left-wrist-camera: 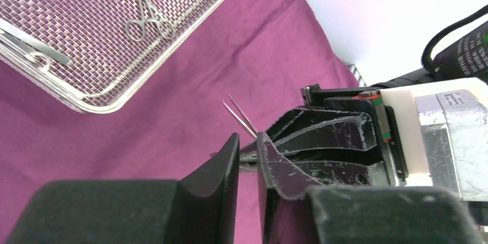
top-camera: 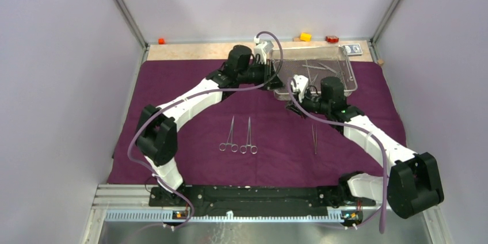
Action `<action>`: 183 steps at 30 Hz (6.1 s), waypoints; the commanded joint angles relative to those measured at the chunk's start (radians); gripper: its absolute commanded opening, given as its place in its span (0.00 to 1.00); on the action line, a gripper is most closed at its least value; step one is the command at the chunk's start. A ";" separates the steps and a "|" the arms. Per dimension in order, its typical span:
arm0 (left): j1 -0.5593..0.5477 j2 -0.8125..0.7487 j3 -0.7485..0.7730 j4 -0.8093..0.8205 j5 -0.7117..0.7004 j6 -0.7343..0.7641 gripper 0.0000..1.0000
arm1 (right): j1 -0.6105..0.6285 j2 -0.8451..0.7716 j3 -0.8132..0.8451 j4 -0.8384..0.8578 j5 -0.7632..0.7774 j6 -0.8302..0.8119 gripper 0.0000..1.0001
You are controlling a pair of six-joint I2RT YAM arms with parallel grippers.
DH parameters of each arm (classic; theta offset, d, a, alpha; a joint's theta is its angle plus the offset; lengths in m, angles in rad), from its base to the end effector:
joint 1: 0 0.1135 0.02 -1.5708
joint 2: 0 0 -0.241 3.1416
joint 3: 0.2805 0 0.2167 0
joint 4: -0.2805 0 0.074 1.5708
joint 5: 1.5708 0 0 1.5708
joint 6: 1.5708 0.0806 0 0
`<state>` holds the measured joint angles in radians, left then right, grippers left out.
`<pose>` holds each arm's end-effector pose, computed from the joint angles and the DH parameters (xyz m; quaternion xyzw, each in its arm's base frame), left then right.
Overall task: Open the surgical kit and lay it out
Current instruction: Pick up the medical item from the surgical kit.
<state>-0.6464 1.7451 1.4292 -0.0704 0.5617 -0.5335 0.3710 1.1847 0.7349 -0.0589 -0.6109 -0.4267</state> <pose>0.3015 -0.2813 0.2896 0.1995 0.7872 -0.4895 0.3178 0.2303 0.1392 0.2321 -0.4597 0.6987 0.2458 0.4900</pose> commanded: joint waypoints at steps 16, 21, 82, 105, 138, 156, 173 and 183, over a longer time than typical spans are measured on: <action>0.106 -0.281 -0.296 0.203 0.521 0.774 0.99 | 0.002 0.019 0.155 -0.028 -0.477 0.250 0.00; 0.106 -0.288 -0.283 0.094 0.610 0.951 0.99 | 0.005 0.044 0.152 -0.039 -0.531 0.249 0.00; -0.069 -0.074 0.106 -0.882 0.463 2.050 0.14 | 0.090 0.244 0.272 -0.423 -0.645 -0.090 0.00; -0.078 -0.177 -0.026 -0.551 0.288 1.481 0.00 | 0.091 0.115 0.204 -0.295 -0.489 -0.020 0.27; 0.030 -0.228 -0.121 -0.142 0.180 0.353 0.00 | 0.091 -0.130 0.138 -0.108 -0.036 0.046 0.59; 0.031 -0.174 -0.059 -0.171 0.191 0.183 0.00 | 0.187 -0.103 0.129 -0.104 0.170 -0.019 0.58; 0.035 -0.174 -0.063 -0.169 0.189 0.182 0.00 | 0.244 -0.064 0.128 -0.072 0.305 -0.019 0.13; 0.065 -0.262 -0.100 -0.104 0.112 0.440 0.44 | 0.218 -0.076 0.108 -0.057 0.223 0.040 0.00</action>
<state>-0.6037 1.5742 1.3373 -0.2569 0.7235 -0.2222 0.6056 1.1221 0.8494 -0.1623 -0.3191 -0.4320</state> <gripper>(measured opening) 0.333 0.115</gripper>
